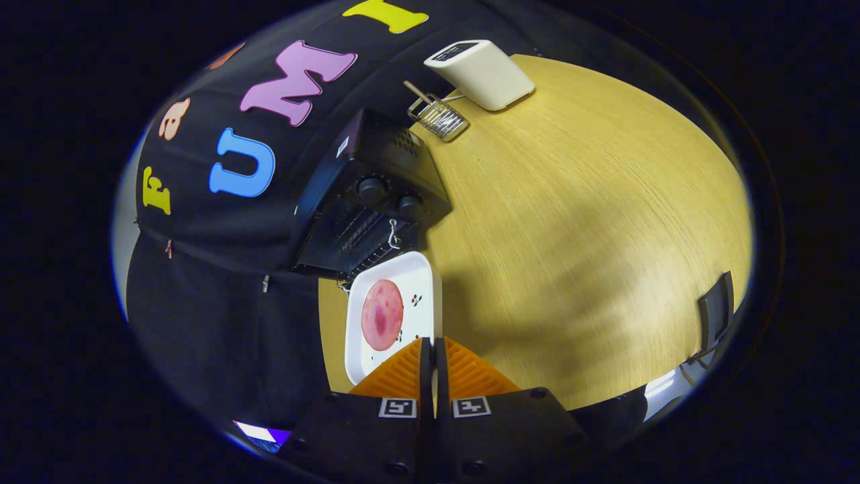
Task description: Open the toaster oven, put the food inside, and close the toaster oven door.
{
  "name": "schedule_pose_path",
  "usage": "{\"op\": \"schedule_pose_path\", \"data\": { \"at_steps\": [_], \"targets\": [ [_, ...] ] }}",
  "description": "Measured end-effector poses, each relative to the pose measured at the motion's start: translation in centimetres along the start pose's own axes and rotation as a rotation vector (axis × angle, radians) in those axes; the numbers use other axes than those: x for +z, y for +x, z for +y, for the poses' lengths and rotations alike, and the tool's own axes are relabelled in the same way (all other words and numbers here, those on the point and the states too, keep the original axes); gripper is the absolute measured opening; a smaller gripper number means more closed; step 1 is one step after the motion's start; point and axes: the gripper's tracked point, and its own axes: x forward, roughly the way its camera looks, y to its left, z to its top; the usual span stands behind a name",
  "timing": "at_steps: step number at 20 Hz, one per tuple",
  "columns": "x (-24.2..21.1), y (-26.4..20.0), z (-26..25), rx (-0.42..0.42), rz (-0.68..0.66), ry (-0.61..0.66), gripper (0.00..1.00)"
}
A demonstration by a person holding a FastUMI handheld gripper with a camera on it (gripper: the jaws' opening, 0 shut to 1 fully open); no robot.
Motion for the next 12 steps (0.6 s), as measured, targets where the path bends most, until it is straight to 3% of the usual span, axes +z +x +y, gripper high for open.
{"op": "schedule_pose_path", "data": {
  "at_steps": [4, 12],
  "targets": [
    [-0.2, 2.4, 3.6, 0.027, -0.003, -0.018, 0.05],
    [0.0, 8.7, 6.9, -0.003, -0.055, 0.036, 0.05]
  ]
}}
